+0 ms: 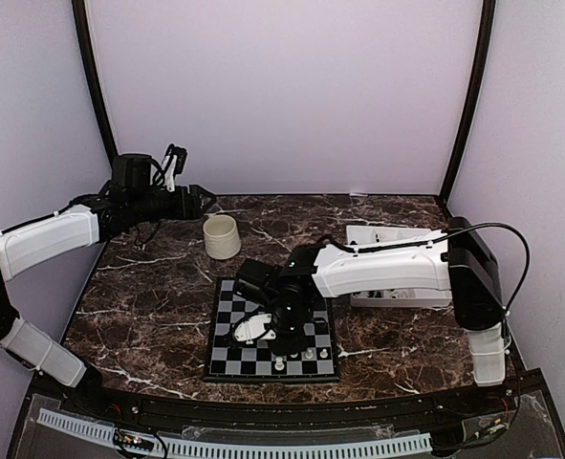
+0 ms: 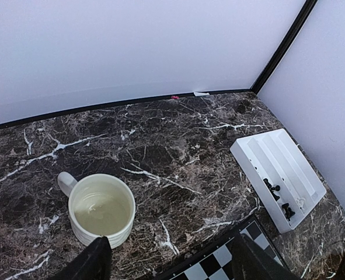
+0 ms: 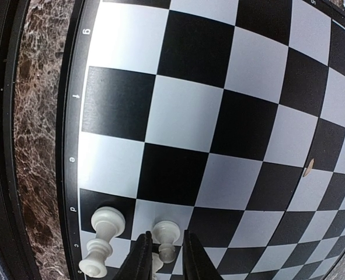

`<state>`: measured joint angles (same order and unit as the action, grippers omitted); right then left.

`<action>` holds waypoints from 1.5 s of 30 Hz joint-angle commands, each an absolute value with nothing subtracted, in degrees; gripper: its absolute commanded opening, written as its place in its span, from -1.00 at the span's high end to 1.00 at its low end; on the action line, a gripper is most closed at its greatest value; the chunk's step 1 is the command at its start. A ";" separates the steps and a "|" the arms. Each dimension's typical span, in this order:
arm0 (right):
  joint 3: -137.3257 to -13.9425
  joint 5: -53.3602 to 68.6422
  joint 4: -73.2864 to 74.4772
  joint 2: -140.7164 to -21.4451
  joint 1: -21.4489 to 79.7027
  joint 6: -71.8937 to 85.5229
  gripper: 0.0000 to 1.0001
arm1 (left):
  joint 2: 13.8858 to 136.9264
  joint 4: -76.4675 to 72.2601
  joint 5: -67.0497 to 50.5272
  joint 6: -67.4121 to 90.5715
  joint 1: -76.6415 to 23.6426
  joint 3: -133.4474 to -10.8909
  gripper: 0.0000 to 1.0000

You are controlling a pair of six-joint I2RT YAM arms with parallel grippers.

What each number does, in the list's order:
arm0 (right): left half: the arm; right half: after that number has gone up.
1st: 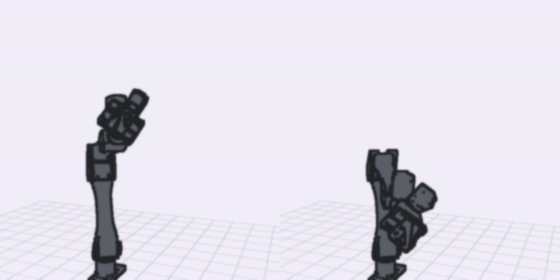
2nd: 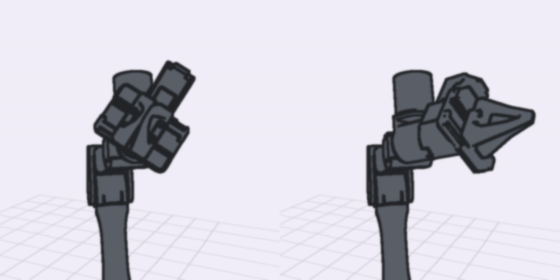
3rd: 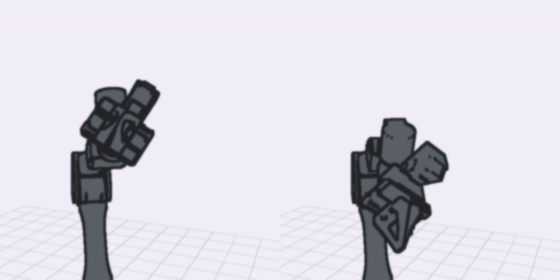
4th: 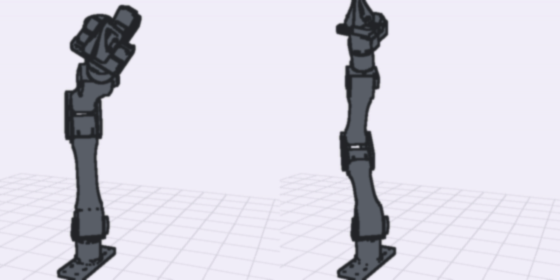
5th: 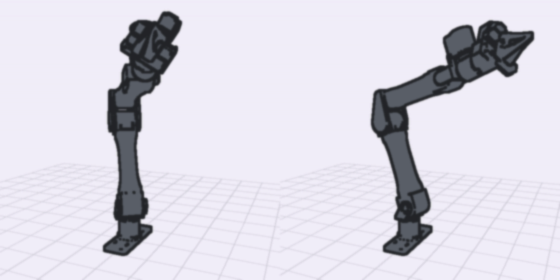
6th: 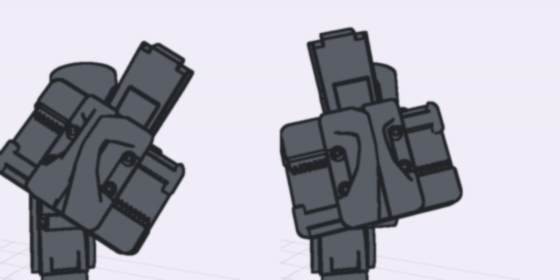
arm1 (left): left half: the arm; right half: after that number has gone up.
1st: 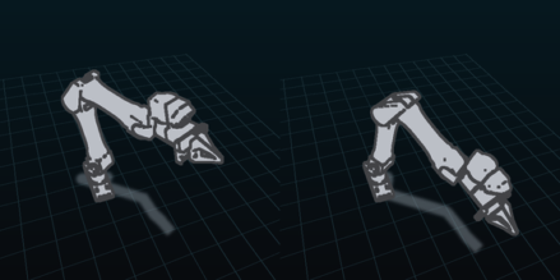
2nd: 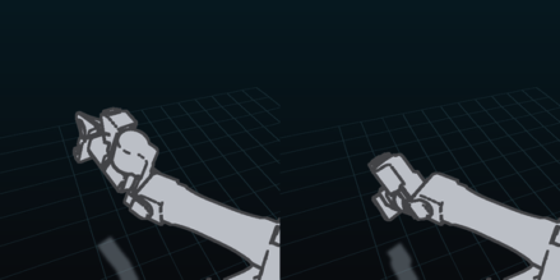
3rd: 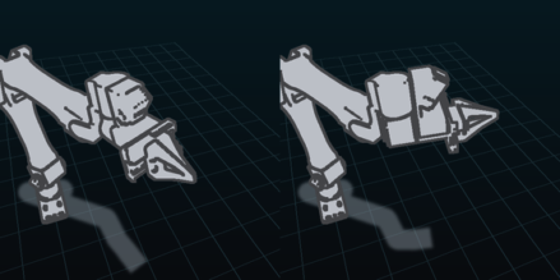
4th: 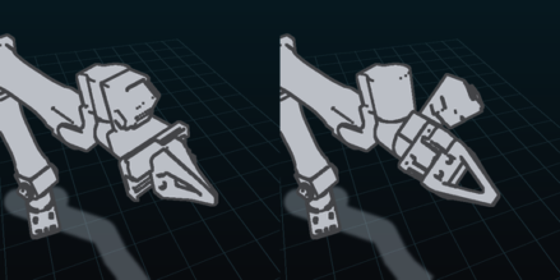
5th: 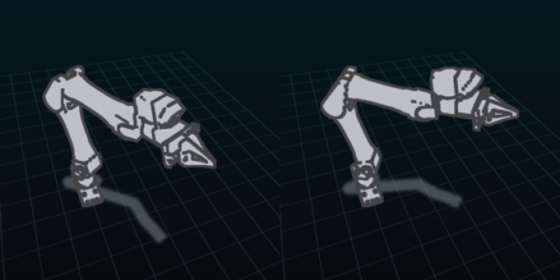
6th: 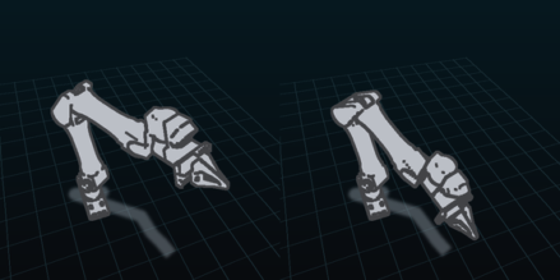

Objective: Set up the chess pieces on the board
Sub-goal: Place the pawn on e2.

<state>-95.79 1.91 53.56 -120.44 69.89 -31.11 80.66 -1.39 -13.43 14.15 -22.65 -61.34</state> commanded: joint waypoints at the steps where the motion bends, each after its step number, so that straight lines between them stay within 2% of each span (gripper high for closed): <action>1: -97.38 2.42 53.24 -121.03 70.52 -30.76 0.61 | 78.79 -0.68 -13.76 13.54 -22.69 -60.81 -0.47; 19: -98.49 3.98 54.19 -121.81 70.57 -30.67 0.72 | 79.31 -0.79 -14.60 13.71 -22.69 -60.76 -0.47; 45: -99.75 5.51 54.93 -122.53 70.49 -30.26 0.75 | 80.07 -0.70 -15.51 13.97 -22.70 -60.95 -0.47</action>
